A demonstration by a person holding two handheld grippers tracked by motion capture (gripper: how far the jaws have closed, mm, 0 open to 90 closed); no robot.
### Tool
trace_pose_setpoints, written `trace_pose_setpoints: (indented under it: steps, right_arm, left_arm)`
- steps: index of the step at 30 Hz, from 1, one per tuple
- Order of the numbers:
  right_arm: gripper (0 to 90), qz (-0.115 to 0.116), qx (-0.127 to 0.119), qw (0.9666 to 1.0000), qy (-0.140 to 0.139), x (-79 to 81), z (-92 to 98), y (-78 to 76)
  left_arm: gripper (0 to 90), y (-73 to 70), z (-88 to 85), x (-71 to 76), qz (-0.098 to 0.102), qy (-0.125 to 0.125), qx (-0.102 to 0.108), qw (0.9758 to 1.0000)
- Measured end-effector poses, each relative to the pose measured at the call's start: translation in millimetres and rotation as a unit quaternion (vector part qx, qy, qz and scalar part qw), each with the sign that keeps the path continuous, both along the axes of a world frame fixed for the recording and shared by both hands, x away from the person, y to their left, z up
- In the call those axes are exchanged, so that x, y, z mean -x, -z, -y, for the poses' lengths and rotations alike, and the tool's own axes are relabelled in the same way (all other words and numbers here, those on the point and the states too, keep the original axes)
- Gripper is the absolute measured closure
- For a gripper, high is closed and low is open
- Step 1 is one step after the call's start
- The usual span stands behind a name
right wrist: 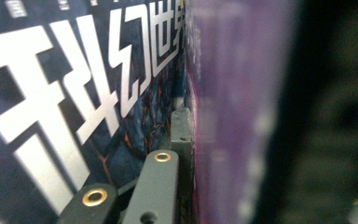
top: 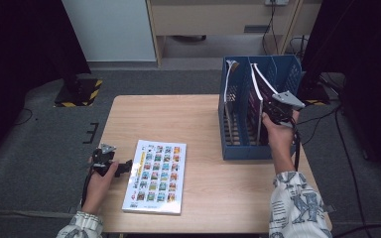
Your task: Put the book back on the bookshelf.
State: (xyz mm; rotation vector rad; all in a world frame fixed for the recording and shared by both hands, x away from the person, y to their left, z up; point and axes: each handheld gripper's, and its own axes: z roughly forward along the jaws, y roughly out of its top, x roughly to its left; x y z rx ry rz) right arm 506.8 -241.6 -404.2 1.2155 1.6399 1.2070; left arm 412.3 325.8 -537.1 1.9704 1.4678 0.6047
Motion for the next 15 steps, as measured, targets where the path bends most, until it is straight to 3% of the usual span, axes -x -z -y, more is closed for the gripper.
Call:
trace_pose_setpoints:
  steps: [15]
  right_arm:
    - [80.7, 0.001, 0.001, 0.9997, -0.024, 8.0, 0.1, 3.0]
  left_arm:
    - [0.0, -0.1, -0.1, 0.0, 0.0, 0.001, -0.001, 1.0]
